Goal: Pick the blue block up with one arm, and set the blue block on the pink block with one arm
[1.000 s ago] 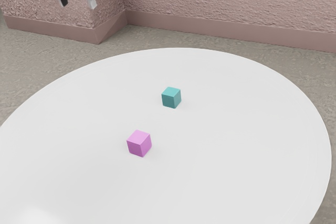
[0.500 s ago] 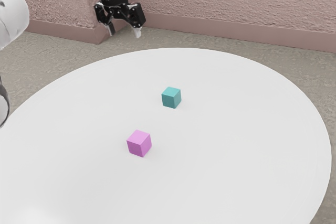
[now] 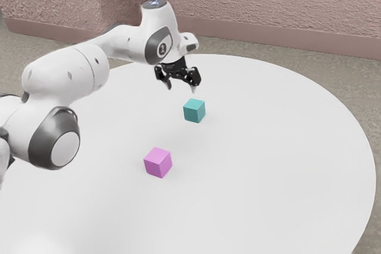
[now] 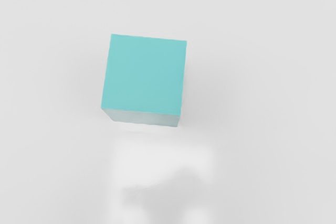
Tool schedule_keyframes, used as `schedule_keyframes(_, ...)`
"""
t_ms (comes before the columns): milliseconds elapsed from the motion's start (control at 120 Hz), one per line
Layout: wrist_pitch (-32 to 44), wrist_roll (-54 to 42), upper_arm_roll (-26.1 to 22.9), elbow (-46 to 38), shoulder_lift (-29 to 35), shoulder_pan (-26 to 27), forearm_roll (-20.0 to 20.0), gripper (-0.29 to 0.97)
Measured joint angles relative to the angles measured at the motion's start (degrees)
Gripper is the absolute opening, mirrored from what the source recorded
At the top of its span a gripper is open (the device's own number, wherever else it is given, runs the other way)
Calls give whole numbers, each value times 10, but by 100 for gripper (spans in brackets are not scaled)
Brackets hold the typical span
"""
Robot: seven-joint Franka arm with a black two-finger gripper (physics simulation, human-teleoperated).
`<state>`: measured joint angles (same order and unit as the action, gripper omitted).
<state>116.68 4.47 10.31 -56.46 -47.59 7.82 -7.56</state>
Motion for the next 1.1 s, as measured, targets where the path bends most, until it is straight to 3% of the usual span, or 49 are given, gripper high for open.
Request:
schedule_keyframes(150,61,-7,3,8,-50,-3,-19,68)
schedule_keyframes(425,156,-23,0,16,-77,-21,-51,68)
schedule_keyframes(508,183,-31,-5,72,-121,-29,-66,68)
schedule_keyframes(667,229,-54,-57,128,-181,-67,-77,68)
schedule_keyframes(1100,214,-109,-49,127,-188,-54,-35,68)
